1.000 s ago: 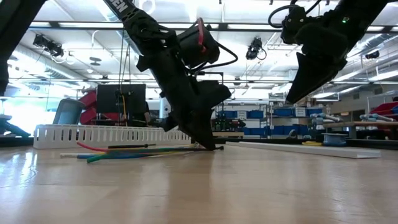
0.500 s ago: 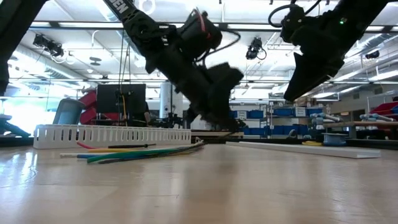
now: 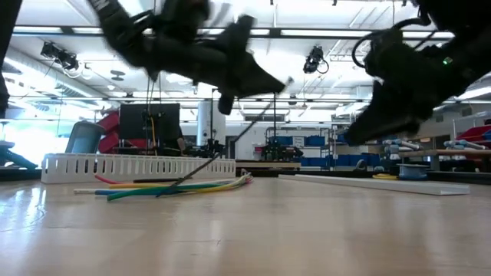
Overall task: Ziptie cables
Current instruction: Prepare the black zip tie to wrap the cable wires
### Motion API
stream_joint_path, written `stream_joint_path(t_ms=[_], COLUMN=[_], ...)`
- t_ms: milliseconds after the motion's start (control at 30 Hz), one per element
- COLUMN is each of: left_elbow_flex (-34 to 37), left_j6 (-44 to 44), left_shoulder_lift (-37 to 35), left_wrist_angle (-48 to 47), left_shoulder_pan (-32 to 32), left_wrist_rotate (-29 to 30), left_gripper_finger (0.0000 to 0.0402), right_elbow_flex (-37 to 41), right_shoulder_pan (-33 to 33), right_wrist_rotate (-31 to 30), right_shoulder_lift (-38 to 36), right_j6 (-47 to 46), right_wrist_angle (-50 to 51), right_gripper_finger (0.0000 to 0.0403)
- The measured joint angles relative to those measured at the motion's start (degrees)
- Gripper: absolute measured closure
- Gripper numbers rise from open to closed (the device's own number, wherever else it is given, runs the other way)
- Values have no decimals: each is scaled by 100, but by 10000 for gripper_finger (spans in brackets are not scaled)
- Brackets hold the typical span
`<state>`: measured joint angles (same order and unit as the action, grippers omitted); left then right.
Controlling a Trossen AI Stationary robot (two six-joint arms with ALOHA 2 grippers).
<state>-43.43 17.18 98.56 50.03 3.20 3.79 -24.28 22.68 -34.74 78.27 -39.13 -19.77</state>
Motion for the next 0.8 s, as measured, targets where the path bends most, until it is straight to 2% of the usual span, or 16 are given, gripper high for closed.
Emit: stream_joint_path(t_ms=[100,233,400,533,700,800], left_elbow_flex=[649,1000,949,954,954,954], left_j6=[162,250,185,108,-6,-39], left_shoulder_lift=[74,265,468,494,494,494], left_wrist_angle=[1639,2572,2696,2876,2967,2977], left_shoulder_pan=[-22,-92,-174,-181,-173,-173], left_wrist_rotate=[-27,53,98,258,261,322], left_gripper_finger=[401,401,401,401,401,401], right_elbow_flex=[217,303,294,296,161,-63], right_shoulder_pan=[-229,-705,-1274,-1550,-1734,-1833], right_wrist_rotate=[119,602,1375,1710,1891,2201], right_shoulder_lift=[37,78,292,473,789,1037], right_j6=[560,1093,1673,1814,1831,1864], right_wrist_angle=[-1077,-1964,-3043,-3647,-3886,-3891], right_gripper_finger=[312,329,342,342,342,342])
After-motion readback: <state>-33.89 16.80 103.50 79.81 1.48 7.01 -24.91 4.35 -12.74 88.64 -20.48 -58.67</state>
